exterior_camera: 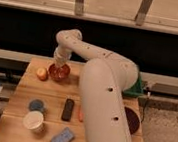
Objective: Place fork in red bowl
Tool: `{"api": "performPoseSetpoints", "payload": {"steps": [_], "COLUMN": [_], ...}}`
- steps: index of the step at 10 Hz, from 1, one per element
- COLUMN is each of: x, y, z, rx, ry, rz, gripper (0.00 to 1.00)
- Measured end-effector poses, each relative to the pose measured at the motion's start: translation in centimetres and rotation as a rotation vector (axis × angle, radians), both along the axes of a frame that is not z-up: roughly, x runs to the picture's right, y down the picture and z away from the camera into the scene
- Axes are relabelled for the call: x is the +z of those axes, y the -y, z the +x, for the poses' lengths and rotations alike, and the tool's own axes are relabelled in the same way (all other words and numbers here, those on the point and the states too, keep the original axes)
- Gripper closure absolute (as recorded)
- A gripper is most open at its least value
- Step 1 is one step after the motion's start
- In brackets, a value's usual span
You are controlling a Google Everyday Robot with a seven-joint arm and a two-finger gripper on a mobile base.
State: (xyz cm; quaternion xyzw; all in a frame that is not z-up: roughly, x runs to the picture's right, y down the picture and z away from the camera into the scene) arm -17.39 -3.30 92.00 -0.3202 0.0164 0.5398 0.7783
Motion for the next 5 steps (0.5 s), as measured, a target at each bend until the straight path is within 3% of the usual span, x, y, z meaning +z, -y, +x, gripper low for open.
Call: {"api": "performPoseSetpoints", "payload": {"steps": [2,5], "x": [0.44,0.42], "y": [-0.18,-0.51], "z": [0.78,1.26], "rx": [0.007,0.008], "ry": [-0.006,-0.009], "rz": [-0.012,-0.020], "gripper": [0.23,0.20]}}
